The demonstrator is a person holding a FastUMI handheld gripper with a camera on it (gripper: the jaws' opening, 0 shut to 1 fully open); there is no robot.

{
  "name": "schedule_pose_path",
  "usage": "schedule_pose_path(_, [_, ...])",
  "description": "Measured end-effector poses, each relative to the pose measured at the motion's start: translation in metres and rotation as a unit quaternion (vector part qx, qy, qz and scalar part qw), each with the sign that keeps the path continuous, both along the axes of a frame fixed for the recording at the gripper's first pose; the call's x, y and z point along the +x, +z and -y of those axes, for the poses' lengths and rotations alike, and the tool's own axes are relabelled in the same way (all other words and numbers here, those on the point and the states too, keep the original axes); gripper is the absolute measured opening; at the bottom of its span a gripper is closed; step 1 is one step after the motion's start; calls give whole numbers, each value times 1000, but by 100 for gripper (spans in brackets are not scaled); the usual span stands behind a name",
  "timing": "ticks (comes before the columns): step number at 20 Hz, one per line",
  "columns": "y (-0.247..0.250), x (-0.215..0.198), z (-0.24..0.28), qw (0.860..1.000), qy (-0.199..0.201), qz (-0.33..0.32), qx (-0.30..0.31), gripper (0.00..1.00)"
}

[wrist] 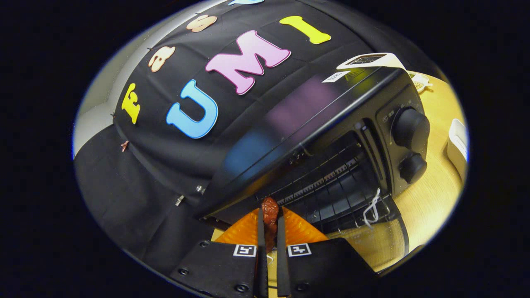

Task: Open the toaster oven, put the food inside, and close the toaster oven door.

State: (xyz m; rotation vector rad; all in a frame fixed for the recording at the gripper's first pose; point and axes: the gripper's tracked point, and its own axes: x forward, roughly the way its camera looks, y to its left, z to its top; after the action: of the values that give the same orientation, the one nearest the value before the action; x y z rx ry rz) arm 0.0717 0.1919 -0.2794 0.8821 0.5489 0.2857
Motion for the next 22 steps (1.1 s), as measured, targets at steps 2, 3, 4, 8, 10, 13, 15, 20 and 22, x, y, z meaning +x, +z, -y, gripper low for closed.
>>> schedule_pose_path(2, [-9, 8, 5, 1000, -4, 1, -10, 12])
schedule_pose_path(3, [-12, 10, 6, 1000, -5, 0, -16, 12])
schedule_pose_path(4, [-16, 12, 9, 999, -7, -2, -31, 12])
schedule_pose_path(8, [-32, 12, 19, 995, -8, -13, -98, 34])
schedule_pose_path(10, [-34, 12, 28, 993, -17, -17, -115, 46])
schedule_pose_path(13, [-31, 11, 41, 991, -31, -21, -127, 67])
schedule_pose_path(15, [-29, 10, 46, 991, -35, -24, -126, 78])
schedule_pose_path(20, [-20, -14, 47, 990, -22, -43, -131, 97])
schedule_pose_path(22, [-15, -31, 46, 988, -9, -49, -143, 98])
